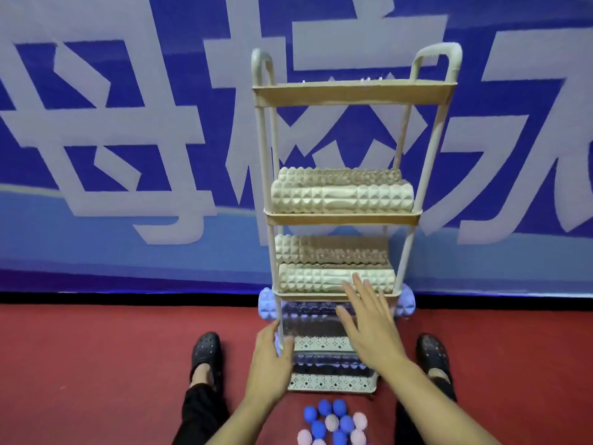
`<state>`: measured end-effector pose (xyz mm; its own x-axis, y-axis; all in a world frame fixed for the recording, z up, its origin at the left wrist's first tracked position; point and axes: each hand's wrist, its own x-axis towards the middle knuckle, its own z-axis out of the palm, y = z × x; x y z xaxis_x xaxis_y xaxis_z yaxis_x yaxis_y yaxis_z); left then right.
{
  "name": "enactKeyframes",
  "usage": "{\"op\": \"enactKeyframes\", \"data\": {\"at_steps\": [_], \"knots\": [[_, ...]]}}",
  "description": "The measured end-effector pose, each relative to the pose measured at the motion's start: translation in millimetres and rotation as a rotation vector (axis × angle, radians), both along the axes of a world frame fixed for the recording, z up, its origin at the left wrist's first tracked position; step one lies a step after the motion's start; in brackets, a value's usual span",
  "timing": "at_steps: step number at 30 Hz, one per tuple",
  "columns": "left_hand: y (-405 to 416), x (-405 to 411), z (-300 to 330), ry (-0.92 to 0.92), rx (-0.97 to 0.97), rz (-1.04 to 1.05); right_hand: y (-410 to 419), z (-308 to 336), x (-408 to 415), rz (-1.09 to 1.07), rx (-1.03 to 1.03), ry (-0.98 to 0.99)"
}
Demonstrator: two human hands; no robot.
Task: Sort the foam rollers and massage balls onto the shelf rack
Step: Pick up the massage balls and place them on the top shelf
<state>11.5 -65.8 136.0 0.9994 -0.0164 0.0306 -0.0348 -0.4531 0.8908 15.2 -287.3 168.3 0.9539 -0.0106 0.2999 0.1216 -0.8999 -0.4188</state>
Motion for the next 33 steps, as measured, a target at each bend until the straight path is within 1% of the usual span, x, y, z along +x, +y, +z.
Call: {"op": "enactKeyframes", "data": {"at_steps": [2,4,7,10,13,17,21,25,27,30,33], "knots": [[2.8,-22.4,-42.2,0.044,0.091,-0.036,9.1,-66.8,-40.4,-0.047,0.042,0.18],[4.9,-44.4,-83.3,0.128,0.184,-0.078,14.4,-127.0,-79.2,-0.077,0.072,0.351],[8.8,-70.5,-138.8,0.278,0.258,-0.141,18.9,-193.2,-123.7,-0.131,0.11,0.574],[10.4,-89.7,-178.4,0.405,0.303,-0.171,19.6,-236.9,-147.0,-0.185,0.083,0.72],[5.8,-99.3,-213.1,0.53,0.319,-0.192,18.7,-264.8,-153.7,-0.222,0.088,0.835],[-10.6,-97.4,-256.9,0.721,0.234,-0.139,21.0,-297.8,-148.7,-0.25,0.139,0.973],[-31.0,-87.1,-298.0,0.855,0.165,-0.066,23.9,-331.1,-132.1,-0.276,0.227,1.044],[-41.8,-72.7,-340.9,0.899,0.165,-0.002,23.7,-368.0,-113.2,-0.32,0.349,1.08],[-42.9,-64.9,-359.2,0.9,0.173,0.02,20.4,-386.5,-104.9,-0.329,0.362,1.084],[-44.5,-52.0,-388.5,0.891,0.165,0.05,11.2,-410.4,-88.3,-0.237,0.284,1.058],[-47.0,-43.9,-417.0,0.877,0.168,0.044,6.0,-431.5,-68.4,-0.056,0.251,0.99]]}}
